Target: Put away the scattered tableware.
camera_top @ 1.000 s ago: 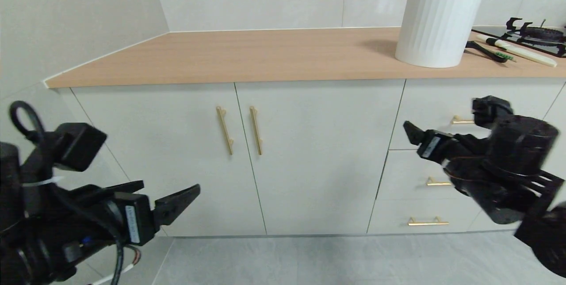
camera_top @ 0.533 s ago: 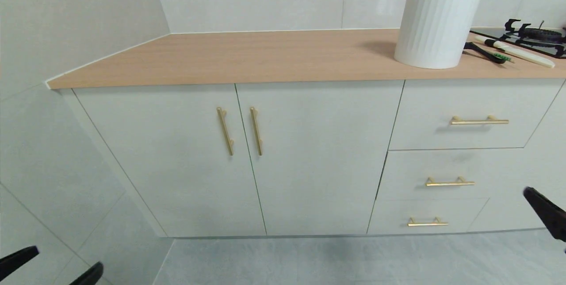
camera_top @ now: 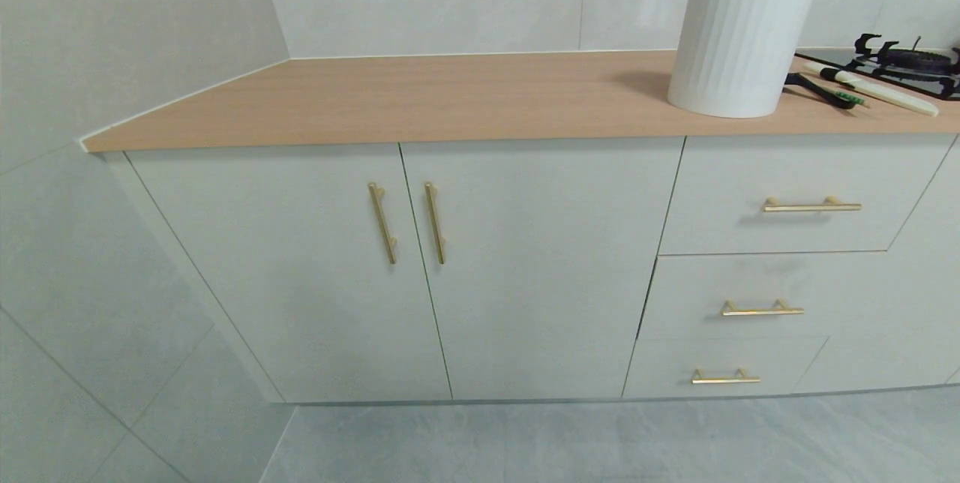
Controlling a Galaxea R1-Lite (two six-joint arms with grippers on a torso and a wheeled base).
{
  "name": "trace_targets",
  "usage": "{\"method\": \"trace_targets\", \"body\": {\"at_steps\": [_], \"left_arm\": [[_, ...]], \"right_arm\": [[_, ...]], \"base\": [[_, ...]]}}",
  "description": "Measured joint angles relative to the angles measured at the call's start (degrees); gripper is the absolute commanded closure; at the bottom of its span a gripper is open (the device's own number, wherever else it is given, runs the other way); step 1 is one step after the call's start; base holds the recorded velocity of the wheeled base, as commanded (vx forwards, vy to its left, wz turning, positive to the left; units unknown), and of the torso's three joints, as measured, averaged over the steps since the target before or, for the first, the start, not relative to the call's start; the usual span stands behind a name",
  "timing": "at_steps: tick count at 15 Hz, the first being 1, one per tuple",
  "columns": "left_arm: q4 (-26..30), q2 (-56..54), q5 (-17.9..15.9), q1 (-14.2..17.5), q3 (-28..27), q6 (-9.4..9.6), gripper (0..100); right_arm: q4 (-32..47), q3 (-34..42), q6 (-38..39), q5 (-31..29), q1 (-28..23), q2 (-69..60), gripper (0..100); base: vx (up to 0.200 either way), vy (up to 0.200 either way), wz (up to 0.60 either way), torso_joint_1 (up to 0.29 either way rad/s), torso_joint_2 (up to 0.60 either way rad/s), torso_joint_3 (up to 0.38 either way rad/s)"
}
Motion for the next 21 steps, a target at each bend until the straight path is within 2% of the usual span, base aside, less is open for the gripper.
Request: {"method": "trace_targets", "body": {"at_steps": [2,4,5,7,8,9,10,12,15,17,21], "left_arm": [[-2.0,-2.7,1.5,3.9,3.1,0.3,0],[-3.5,-5.8,0.9,6.8,6.5,0.99,0],[-5.6,-7.0,-0.2,7.7,8.1,0.55,0],[-6.1,-8.5,-4.5,8.5,9.5,0.88,0],[-5.8,-8.9,-10.2,8.6,9.9,0.96,0],[-5.2,-9.2,-13.8,8.6,10.2,1.07,0],[-5.0,-9.3,-14.6,8.6,10.4,1.23,0],[-5.0,-9.4,-14.9,8.4,10.5,0.9,0],[-5.0,-9.5,-14.8,8.4,10.6,0.73,0],[-5.0,-9.5,-14.8,8.4,10.6,-0.49,0],[-5.0,-9.5,-14.7,8.4,10.6,-0.6,0]], "right_arm": [[1.1,1.7,-0.7,2.4,-3.7,-4.2,0],[-0.2,5.8,-0.5,2.8,-5.0,-6.5,0],[-1.6,8.3,0.3,3.3,-5.3,-7.1,0],[-0.5,10.4,2.5,7.3,-5.5,-7.7,0],[0.2,10.7,3.2,12.3,-5.5,-7.9,0],[0.5,10.8,4.0,16.3,-5.5,-8.0,0],[1.2,10.9,4.3,20.0,-5.5,-8.0,0],[3.5,10.9,4.1,23.6,-5.5,-8.1,0],[3.4,11.0,4.2,23.8,-5.5,-8.2,0],[3.4,11.0,4.2,23.8,-5.5,-8.2,0],[3.4,11.0,4.2,23.8,-5.5,-8.2,0]], "base": [[0.0,0.0,0.0,0.0,0.0,0.0],[0.0,0.0,0.0,0.0,0.0,0.0],[0.0,0.0,0.0,0.0,0.0,0.0],[0.0,0.0,0.0,0.0,0.0,0.0],[0.0,0.0,0.0,0.0,0.0,0.0],[0.0,0.0,0.0,0.0,0.0,0.0],[0.0,0.0,0.0,0.0,0.0,0.0],[0.0,0.0,0.0,0.0,0.0,0.0],[0.0,0.0,0.0,0.0,0.0,0.0],[0.0,0.0,0.0,0.0,0.0,0.0],[0.0,0.0,0.0,0.0,0.0,0.0]]}}
